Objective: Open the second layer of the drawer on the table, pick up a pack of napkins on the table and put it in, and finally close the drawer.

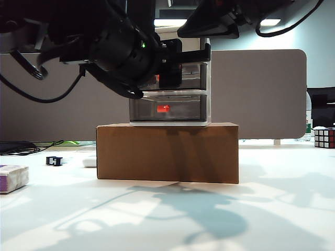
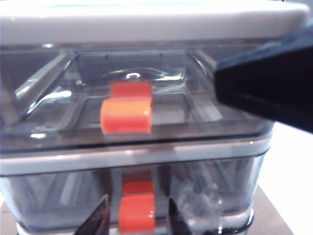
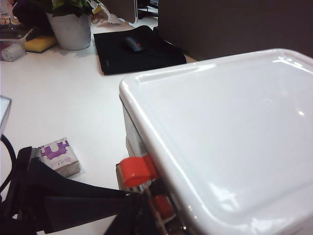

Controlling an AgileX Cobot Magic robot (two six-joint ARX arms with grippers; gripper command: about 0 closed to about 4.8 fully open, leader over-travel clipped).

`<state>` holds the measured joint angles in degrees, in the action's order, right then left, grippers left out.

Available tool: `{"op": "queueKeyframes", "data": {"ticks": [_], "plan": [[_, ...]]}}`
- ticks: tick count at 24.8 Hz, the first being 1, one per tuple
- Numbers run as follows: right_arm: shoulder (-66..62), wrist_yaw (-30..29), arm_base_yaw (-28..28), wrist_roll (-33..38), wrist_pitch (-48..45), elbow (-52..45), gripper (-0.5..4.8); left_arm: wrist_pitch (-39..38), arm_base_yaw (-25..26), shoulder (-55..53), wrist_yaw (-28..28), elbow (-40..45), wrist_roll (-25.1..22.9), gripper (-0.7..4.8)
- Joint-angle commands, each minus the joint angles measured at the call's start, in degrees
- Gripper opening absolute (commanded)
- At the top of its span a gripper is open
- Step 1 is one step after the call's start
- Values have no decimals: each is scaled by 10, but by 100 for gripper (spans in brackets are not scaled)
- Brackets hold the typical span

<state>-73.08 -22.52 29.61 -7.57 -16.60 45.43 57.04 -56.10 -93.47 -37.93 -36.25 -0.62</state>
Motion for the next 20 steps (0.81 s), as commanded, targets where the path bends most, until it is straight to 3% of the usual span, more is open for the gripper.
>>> {"op": "queueKeyframes", "data": {"ticks": [1, 8, 10, 17, 20], "plan": [[-4, 1, -1, 1, -11, 3, -5, 8, 0, 2, 9, -2, -4, 113], [-11, 8, -1, 1, -17, 5, -5, 8, 0, 2, 22, -2, 2, 65], [-12, 20, -1, 0, -17, 5, -5, 7, 0, 2, 22, -2, 2, -8], [-18, 44, -3, 1, -22, 6, -5, 4, -8, 3, 15, 0, 2, -6], [-18, 60, -3, 1, -22, 6, -5, -5, -26, 7, -17, 0, 2, -6]]}}
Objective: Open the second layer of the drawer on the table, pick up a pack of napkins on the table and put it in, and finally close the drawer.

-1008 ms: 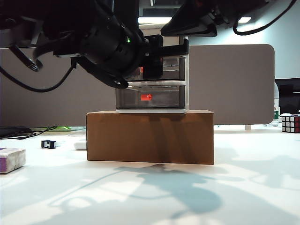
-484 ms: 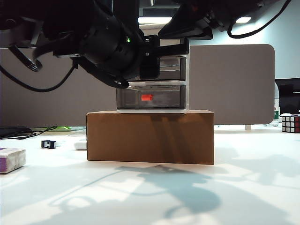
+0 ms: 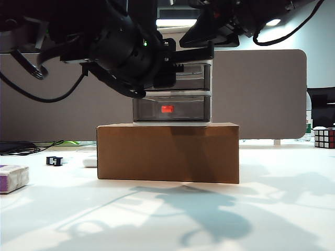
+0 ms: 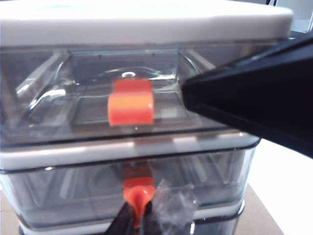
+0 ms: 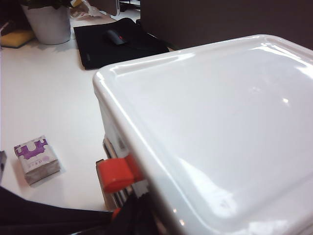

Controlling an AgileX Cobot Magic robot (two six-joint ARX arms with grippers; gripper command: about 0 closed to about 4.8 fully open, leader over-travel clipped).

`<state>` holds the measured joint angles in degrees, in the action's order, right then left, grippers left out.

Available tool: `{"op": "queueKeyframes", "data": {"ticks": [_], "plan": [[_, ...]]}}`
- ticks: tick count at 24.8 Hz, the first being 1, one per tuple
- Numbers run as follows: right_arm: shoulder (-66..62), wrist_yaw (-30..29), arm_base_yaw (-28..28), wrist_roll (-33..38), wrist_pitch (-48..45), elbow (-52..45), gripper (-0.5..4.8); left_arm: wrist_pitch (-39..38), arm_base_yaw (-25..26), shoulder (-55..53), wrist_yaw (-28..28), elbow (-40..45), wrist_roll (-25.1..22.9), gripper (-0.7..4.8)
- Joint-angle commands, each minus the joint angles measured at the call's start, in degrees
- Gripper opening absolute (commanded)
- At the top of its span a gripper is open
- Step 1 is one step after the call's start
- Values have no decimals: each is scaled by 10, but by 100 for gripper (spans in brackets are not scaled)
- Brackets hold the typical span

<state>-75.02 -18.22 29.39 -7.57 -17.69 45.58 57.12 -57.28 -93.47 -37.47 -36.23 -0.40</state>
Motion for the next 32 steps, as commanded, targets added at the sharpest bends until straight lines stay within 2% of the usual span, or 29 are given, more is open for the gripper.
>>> {"op": "queueKeyframes", "data": {"ticks": [1, 5, 8, 12, 19, 24, 25, 26, 27, 28, 32], "plan": [[1, 16, -1, 1, -11, 4, -5, -16, -23, 11, -39, 1, 0, -6], [1, 16, -3, 1, -11, 4, -5, -40, -47, 27, -64, 11, 7, -6], [0, 16, -3, 1, -11, 4, -5, -52, -72, 54, -80, 35, 39, -6], [0, 16, -3, 1, -11, 4, -5, -81, -103, 79, -97, 49, 41, -6], [0, 16, -3, 1, -11, 4, -5, -158, -181, 96, -146, 52, 71, -6], [0, 16, -3, 1, -11, 4, -5, -185, -193, 97, -181, 55, 93, -5], [0, 16, -3, 1, -11, 4, -5, -192, -193, 104, -188, 55, 92, 40], [0, 16, -3, 1, -10, 4, -5, -200, -193, 114, -192, 55, 90, 117], [0, 16, -3, 1, -10, 4, -5, -212, -193, 125, -191, 55, 89, 172], [0, 16, -3, 1, -10, 4, -5, -263, -195, 160, -187, 55, 94, 197], [0, 15, -3, 1, -10, 4, -5, -451, -201, 275, -186, 55, 105, 197]]}}
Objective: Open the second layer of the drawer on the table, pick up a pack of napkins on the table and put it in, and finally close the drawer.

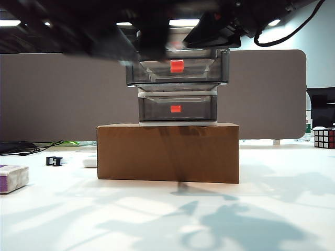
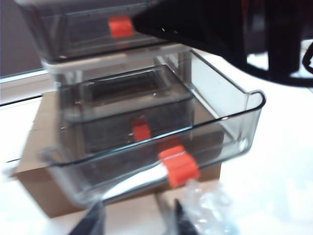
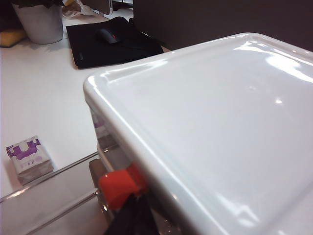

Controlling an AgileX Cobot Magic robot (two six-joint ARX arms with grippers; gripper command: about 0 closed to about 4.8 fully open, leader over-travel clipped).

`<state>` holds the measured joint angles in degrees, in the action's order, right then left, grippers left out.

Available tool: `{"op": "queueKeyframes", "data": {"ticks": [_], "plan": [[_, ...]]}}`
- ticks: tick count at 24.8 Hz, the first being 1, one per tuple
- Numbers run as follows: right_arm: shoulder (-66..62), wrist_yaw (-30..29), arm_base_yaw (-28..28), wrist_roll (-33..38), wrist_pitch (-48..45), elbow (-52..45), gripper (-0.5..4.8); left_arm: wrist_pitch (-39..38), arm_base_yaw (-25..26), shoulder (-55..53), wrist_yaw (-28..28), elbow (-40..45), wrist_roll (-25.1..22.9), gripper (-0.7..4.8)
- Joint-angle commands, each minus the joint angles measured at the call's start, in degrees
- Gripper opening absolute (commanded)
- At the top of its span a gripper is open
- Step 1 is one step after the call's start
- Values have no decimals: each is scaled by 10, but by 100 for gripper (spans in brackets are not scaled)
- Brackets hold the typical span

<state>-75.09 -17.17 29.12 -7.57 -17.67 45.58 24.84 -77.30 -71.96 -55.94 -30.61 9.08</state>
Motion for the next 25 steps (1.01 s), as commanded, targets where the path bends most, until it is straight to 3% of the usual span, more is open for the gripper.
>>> {"op": "queueKeyframes", "data": {"ticks": [1, 3, 4, 5, 6, 7, 9, 10, 11, 12, 13, 14, 15, 17, 18, 19, 20, 25], "plan": [[0, 4, -1, 1, -10, 4, -5, -175, 0, 88, -2, -1, 11, 197], [0, 2, -1, 1, -10, 4, -5, -272, 6, 161, 16, -1, 8, 191], [0, -8, -1, 1, -10, 4, -5, -350, 29, 231, 90, -1, -10, 160], [0, -12, -1, 1, -10, 4, -5, -379, 47, 261, 137, -1, -21, 138], [0, -15, -1, 1, -10, 4, -5, -431, 109, 322, 243, -1, -37, 116], [0, -24, -1, 1, -9, 4, -5, -460, 169, 361, 301, -1, -49, 116], [0, -27, -1, 1, -7, 4, -5, -480, 257, 391, 356, -1, -67, 116], [0, -28, -1, 1, -6, 4, -5, -481, 367, 402, 426, 0, -90, 116], [0, -28, -1, 1, -6, 4, -5, -480, 412, 400, 459, 0, -100, 116], [0, -35, -1, 4, -6, 4, -5, -474, 509, 383, 551, 1, -122, 118], [0, -39, -1, 5, -6, 4, -5, -469, 548, 370, 594, 1, -141, 129], [0, -43, -2, 5, -5, 4, -5, -460, 622, 334, 666, 1, -202, 184], [0, -44, -2, 5, -6, 4, -5, -451, 666, 302, 703, 1, -249, 242], [0, -49, -2, 5, -3, 4, -5, -449, 708, 262, 756, 1, -322, 328], [0, -51, -2, 5, 0, 4, -5, -452, 729, 224, 766, 1, -388, 350], [0, -51, -2, 5, 2, 4, -5, -453, 735, 209, 762, 1, -416, 350], [0, -53, -2, 5, 9, 4, -5, -454, 745, 176, 761, 1, -491, 350], [0, -55, -3, 4, 30, 3, -5, -464, 746, 126, 725, 0, -600, 350]]}}
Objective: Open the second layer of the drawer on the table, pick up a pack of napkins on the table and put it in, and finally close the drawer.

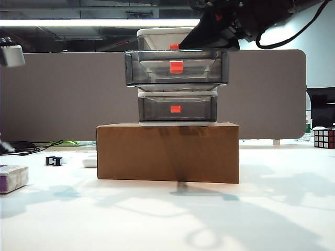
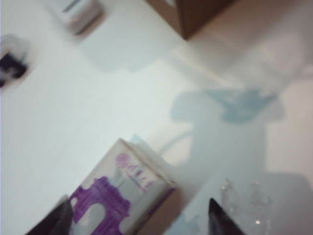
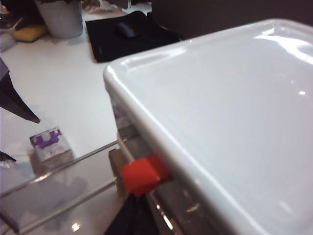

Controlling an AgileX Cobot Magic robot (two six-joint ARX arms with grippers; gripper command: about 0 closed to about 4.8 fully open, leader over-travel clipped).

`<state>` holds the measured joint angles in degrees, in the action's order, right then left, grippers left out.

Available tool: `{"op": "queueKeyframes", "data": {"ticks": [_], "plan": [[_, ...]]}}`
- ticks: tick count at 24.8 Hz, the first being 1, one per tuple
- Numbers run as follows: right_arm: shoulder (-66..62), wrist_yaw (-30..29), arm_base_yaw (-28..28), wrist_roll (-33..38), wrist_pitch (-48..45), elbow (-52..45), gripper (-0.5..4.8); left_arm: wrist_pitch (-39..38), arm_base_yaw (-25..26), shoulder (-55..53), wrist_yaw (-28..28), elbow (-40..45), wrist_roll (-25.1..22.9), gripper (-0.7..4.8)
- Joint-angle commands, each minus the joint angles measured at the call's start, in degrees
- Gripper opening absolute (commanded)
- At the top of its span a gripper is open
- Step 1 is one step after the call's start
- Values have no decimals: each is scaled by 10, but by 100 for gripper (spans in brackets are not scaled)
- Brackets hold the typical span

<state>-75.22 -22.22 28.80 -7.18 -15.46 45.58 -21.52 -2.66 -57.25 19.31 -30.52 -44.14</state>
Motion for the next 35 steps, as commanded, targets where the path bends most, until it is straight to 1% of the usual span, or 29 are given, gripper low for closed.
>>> {"op": "queueKeyframes", "data": {"ticks": [1, 3, 6, 7, 8, 12, 16, 18, 21, 29, 33, 35], "plan": [[1, -5, 0, 0, 8, 3, -5, -3, 0, -30, -31, -1, -83, 350], [1, -9, 0, 0, 12, 3, -5, -3, -1, -44, -49, -1, -110, 350], [1, -9, 0, -1, 23, 3, -5, 12, 3, -57, -67, -1, -119, 350], [1, -9, 0, -3, 27, 3, -5, 19, 11, -61, -65, -1, -127, 350], [1, -9, 0, -4, 33, 3, -5, 35, 26, -67, -44, -1, -129, 350], [1, -9, 0, -4, 38, 3, -5, 75, 50, -89, -24, -2, -129, 350], [1, -9, 0, -5, 38, 3, -5, 75, 49, -137, 0, -9, -129, 349], [1, -9, 0, -6, 40, 3, -5, 75, 49, -169, -1, -15, -129, 344], [1, -9, 0, -6, 42, 3, -5, 80, 49, -187, -3, -20, -129, 341], [1, -8, 0, -8, 45, 3, -5, 127, 49, -192, -2, -23, -123, 339], [1, -9, 0, -8, 45, 3, -5, 126, 49, -193, 1, -23, -98, 326], [1, -8, 0, -8, 45, 4, -5, 127, 49, -197, 8, -23, -98, 303]]}}
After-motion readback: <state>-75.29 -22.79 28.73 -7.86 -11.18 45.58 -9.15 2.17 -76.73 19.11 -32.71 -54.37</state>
